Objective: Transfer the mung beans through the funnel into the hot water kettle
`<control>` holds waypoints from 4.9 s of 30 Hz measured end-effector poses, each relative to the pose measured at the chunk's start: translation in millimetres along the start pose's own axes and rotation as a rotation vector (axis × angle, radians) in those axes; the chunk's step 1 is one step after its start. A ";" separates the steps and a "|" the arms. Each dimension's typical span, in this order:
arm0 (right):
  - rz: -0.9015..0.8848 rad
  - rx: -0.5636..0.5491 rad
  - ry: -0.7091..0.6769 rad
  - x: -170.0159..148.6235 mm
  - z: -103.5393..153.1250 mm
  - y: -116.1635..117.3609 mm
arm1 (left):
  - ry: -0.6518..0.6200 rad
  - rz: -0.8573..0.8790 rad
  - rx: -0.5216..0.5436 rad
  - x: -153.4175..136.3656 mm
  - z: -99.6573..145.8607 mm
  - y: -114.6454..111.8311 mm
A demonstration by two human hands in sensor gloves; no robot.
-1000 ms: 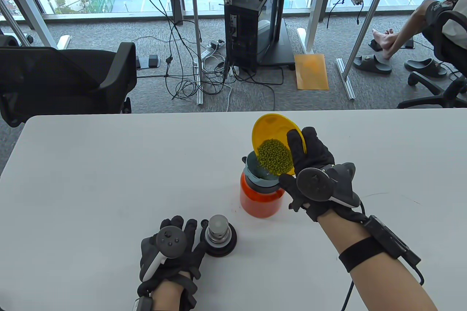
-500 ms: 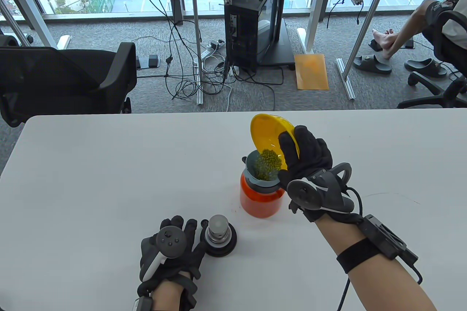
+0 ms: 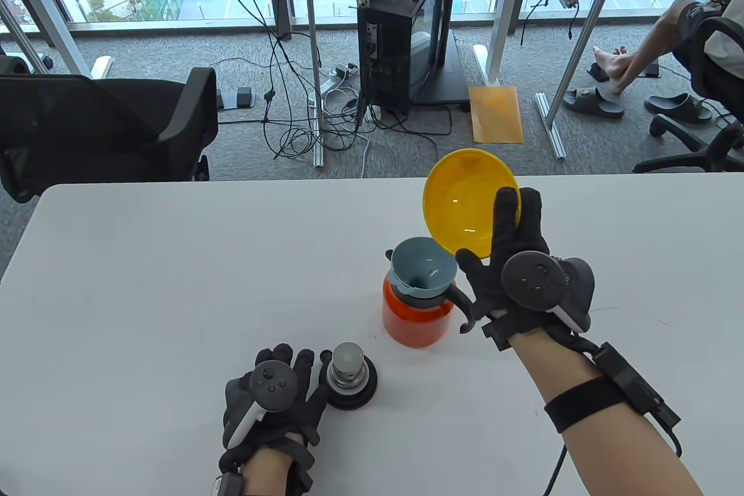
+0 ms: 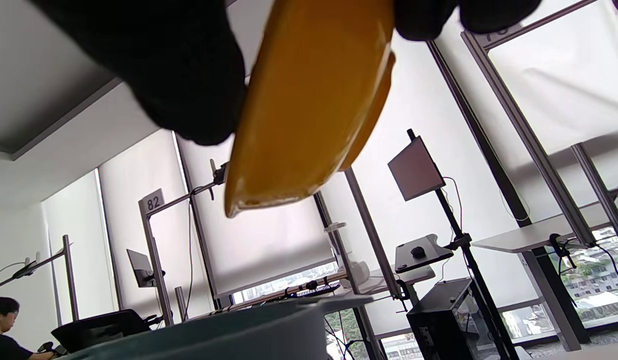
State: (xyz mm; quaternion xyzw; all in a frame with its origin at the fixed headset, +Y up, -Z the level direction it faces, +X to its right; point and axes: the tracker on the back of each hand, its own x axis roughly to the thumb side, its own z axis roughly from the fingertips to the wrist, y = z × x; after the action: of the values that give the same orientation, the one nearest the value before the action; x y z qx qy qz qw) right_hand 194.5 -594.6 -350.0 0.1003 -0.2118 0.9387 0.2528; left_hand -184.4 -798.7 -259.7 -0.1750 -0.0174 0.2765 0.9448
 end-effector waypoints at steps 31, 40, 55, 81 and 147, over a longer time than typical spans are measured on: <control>-0.202 0.242 0.573 -153.2 104.8 61.0 | -0.016 -0.008 0.012 1.3 3.8 0.8; -0.249 0.367 0.650 -165.3 114.6 71.5 | -0.018 -0.004 -0.002 1.5 3.8 -0.4; -0.281 0.337 0.487 -138.6 90.8 36.9 | -0.016 -0.001 -0.008 2.2 4.1 -0.3; -0.150 0.404 0.067 7.0 31.1 51.9 | -0.016 0.006 -0.014 0.4 3.9 -0.2; -0.186 0.237 0.391 -125.4 92.4 37.0 | -0.040 0.005 -0.012 2.1 4.6 -1.1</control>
State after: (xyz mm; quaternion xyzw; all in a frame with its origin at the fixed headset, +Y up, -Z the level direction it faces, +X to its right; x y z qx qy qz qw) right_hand 289.7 -719.1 -317.6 -0.0354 -0.0372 0.9313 0.3606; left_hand -182.6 -797.0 -255.1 -0.1753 -0.0376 0.2821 0.9425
